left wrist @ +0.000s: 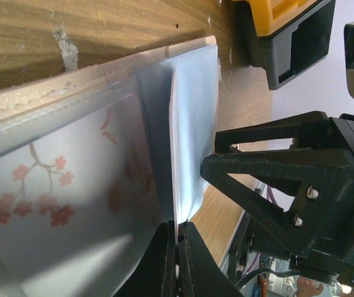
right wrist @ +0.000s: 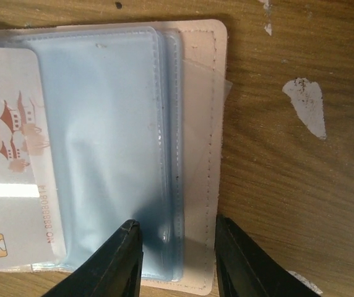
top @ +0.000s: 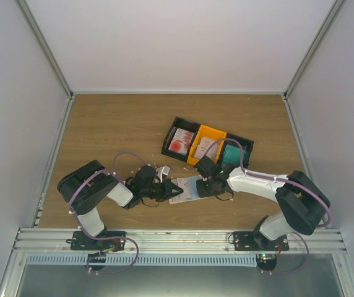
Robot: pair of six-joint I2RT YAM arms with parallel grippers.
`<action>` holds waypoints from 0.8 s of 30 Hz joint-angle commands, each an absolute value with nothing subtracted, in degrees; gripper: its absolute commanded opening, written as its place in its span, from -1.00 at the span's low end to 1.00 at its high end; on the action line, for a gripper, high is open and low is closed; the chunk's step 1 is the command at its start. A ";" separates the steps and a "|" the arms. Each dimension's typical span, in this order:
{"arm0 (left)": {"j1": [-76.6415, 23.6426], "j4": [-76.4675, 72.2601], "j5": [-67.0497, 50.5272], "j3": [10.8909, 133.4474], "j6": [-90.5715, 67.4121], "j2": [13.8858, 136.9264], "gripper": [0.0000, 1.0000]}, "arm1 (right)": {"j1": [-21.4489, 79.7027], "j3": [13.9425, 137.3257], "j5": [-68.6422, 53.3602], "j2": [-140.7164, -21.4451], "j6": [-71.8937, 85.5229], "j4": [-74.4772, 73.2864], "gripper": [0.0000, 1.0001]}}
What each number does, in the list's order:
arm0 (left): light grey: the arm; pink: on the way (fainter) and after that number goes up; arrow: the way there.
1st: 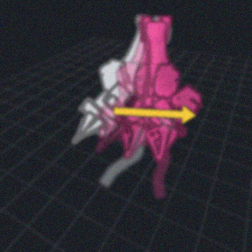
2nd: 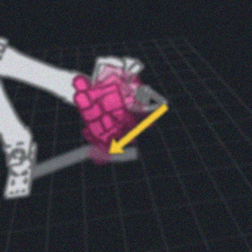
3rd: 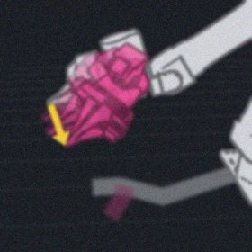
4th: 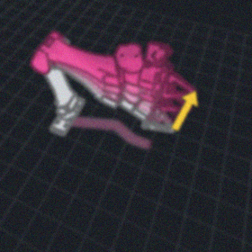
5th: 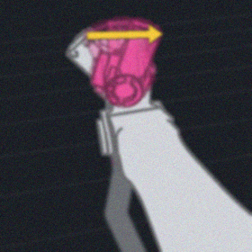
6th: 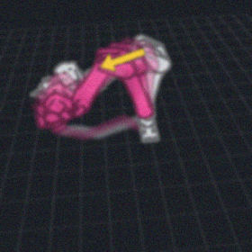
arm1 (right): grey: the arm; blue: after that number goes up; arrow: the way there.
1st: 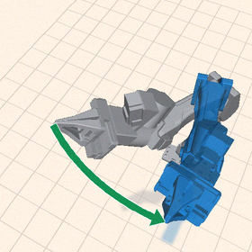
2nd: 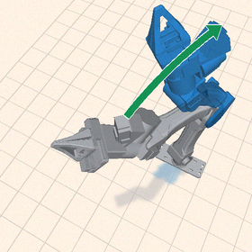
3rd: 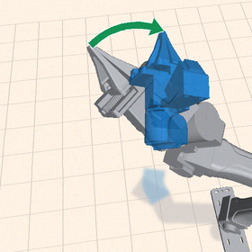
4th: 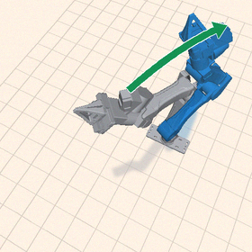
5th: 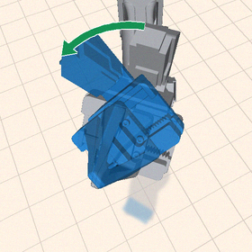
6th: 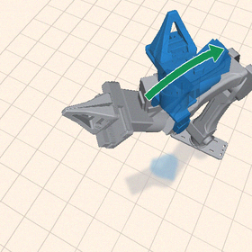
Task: Put the credit cards into the card holder
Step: Insert the credit card into the card holder.
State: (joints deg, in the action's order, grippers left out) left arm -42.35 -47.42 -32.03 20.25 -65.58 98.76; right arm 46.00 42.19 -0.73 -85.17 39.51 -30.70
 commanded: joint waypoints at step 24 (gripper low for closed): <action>-43.54 -55.43 -33.83 19.50 -66.45 104.30 -1.00 | 46.56 38.44 -9.32 -84.59 43.46 -26.73 -0.37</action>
